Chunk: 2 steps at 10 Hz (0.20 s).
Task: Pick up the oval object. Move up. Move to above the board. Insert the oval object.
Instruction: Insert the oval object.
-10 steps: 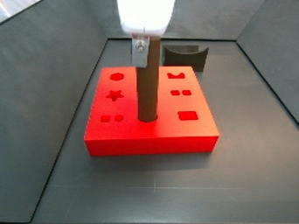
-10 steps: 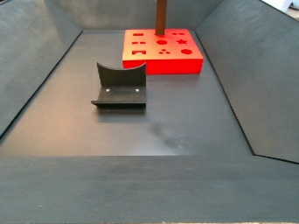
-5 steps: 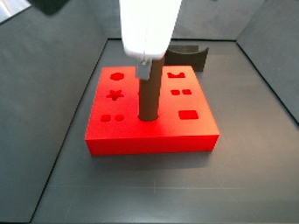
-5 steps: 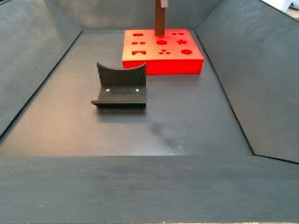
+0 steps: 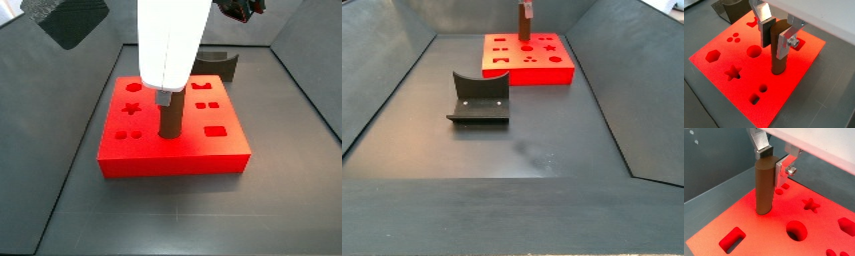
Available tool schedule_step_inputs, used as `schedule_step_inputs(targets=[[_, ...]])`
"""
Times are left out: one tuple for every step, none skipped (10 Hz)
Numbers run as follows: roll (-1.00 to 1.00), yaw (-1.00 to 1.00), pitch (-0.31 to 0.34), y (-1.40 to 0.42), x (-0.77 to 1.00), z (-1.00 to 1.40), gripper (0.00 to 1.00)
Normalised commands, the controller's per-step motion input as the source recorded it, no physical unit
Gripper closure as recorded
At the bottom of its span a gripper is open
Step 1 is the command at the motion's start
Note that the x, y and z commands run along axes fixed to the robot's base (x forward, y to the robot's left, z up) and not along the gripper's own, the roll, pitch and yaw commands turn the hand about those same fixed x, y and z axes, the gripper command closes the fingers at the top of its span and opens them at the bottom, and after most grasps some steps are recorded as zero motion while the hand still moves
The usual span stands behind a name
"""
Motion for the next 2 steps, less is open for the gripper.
schedule_step_inputs(targets=[[0.00, 0.00, -0.023, 0.00, 0.00, 0.00, 1.00], [0.00, 0.00, 0.000, 0.00, 0.00, 0.00, 1.00]])
